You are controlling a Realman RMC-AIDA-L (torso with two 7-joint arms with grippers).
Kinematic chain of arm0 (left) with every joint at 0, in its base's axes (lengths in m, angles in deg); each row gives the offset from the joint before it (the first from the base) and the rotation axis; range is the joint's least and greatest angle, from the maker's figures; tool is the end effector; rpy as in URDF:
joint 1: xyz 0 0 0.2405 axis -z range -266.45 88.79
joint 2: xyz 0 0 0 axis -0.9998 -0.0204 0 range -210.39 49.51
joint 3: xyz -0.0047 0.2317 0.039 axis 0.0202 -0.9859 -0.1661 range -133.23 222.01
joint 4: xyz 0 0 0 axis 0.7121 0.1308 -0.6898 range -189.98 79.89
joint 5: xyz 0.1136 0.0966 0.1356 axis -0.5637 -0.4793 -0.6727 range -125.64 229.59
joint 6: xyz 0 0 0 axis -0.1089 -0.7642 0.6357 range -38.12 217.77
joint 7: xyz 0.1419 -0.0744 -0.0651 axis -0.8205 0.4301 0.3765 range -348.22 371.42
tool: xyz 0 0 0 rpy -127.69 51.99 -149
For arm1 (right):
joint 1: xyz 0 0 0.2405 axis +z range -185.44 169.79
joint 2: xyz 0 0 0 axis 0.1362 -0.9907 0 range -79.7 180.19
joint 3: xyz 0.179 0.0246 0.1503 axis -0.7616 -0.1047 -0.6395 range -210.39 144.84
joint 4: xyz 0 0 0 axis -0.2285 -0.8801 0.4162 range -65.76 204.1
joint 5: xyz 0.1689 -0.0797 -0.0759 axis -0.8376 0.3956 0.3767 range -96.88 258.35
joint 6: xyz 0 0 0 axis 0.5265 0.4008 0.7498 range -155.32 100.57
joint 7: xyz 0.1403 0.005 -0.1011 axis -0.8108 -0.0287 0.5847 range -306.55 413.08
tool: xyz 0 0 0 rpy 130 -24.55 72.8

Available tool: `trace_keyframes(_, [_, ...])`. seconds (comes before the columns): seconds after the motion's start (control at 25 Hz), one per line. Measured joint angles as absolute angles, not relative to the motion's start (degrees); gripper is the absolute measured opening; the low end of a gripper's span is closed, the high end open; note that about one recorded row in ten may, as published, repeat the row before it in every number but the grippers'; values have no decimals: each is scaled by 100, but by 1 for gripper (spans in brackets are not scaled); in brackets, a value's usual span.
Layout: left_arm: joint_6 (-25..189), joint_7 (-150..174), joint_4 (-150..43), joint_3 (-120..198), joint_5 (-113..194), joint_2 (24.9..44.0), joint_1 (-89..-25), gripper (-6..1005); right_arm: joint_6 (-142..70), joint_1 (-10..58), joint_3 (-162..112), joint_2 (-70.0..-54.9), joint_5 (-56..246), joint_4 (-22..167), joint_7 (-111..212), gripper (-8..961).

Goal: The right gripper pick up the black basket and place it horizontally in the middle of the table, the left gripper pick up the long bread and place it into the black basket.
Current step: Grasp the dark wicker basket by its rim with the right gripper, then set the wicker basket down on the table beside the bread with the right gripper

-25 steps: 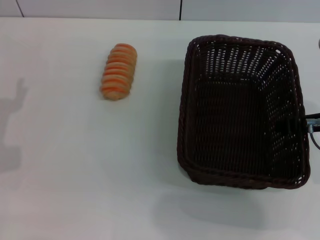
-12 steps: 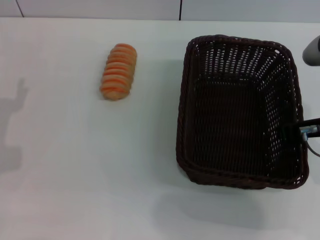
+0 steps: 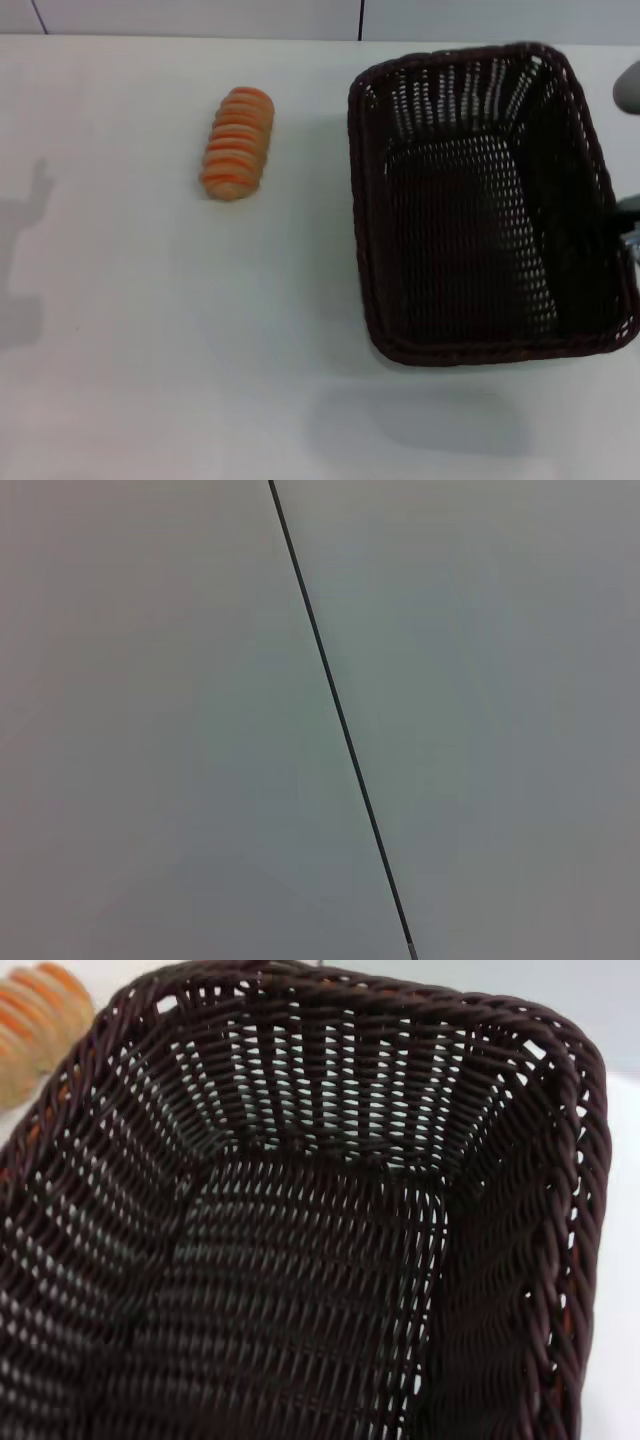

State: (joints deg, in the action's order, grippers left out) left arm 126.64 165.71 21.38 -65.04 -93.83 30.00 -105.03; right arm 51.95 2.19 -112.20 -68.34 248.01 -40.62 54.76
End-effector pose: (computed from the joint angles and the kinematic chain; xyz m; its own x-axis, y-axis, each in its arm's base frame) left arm -0.2852 0.2817 0.1018 0.8812 -0.0497 0.4702 0.4727 0.1112 -0.8742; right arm 0.1826 0.3008 0.0144 0.6544 -0.7469 -0.1175 -0.5638 -0.3785 -0.7341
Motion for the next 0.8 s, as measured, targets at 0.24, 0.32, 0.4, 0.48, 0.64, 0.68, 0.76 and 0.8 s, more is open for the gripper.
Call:
trace_keyframes(0.24, [12666, 16561, 2277, -6493, -9383, 3015, -10577, 856, 5226, 176, -11354, -6803, 24814, -4618, 6478, 206])
trace_keyframes(0.32, [12666, 16560, 2326, -6483, -9383, 3024, -10604, 856, 5229, 173, -11387, -6804, 24814, -4695, 6880, 206])
trace_keyframes(0.4, [12666, 16555, 2376, -6473, -9383, 3051, -10624, 856, 5268, 238, -11454, -6831, 24813, -4713, 7535, 197])
trace_keyframes(0.48, [12666, 16544, 2415, -6464, -9383, 3087, -10644, 856, 5295, 264, -11479, -6839, 24812, -4719, 7757, 180])
trace_keyframes(0.64, [12665, 16467, 2489, -6401, -9422, 3275, -10722, 855, 5406, 377, -11582, -6849, 24787, -4742, 8616, 170])
trace_keyframes(0.68, [12661, 16455, 2506, -6381, -9436, 3330, -10746, 855, 5445, 423, -11639, -6853, 24773, -4742, 8863, 168])
trace_keyframes(0.76, [12639, 16435, 2536, -6346, -9499, 3463, -10779, 855, 5523, 529, -11775, -6857, 24742, -4742, 9346, 167])
trace_keyframes(0.8, [12639, 16435, 2536, -6346, -9499, 3463, -10779, 855, 5561, 589, -11856, -6858, 24711, -4744, 9530, 167])
